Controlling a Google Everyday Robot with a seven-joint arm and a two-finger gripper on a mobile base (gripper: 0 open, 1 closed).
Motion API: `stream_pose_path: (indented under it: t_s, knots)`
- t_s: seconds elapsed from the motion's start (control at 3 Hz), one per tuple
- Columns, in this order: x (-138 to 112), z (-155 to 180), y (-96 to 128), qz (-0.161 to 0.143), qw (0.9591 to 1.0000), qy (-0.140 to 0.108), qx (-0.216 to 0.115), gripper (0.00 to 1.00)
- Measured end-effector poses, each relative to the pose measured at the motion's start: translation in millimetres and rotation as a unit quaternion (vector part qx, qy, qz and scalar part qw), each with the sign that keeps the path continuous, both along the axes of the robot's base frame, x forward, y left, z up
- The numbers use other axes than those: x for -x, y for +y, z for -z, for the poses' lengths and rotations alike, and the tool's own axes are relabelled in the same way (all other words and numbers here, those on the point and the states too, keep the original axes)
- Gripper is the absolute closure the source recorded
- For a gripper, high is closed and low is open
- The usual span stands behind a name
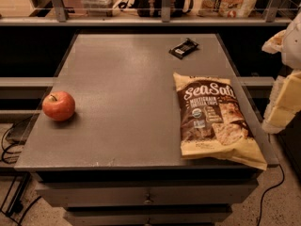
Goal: Move brown chip bag near apple
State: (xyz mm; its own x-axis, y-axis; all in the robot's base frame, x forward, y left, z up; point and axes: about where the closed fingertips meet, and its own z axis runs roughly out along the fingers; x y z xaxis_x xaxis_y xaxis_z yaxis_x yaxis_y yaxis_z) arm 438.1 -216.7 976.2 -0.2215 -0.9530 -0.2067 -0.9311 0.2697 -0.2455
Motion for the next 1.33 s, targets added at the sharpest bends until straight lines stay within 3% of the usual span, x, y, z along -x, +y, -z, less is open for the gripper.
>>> stream_pose_path:
  t_s: [0.33,0.67,1.33]
  knots:
    - [-6,-1,-6,-0.004,1.0000,-0.006,-0.001,0.00]
    - [-18,19,-8,-0.022,0.9992,0.000,-0.034,0.00]
    - [-36,81,32,-0.058,0.9922,0.033,-0.105,0.00]
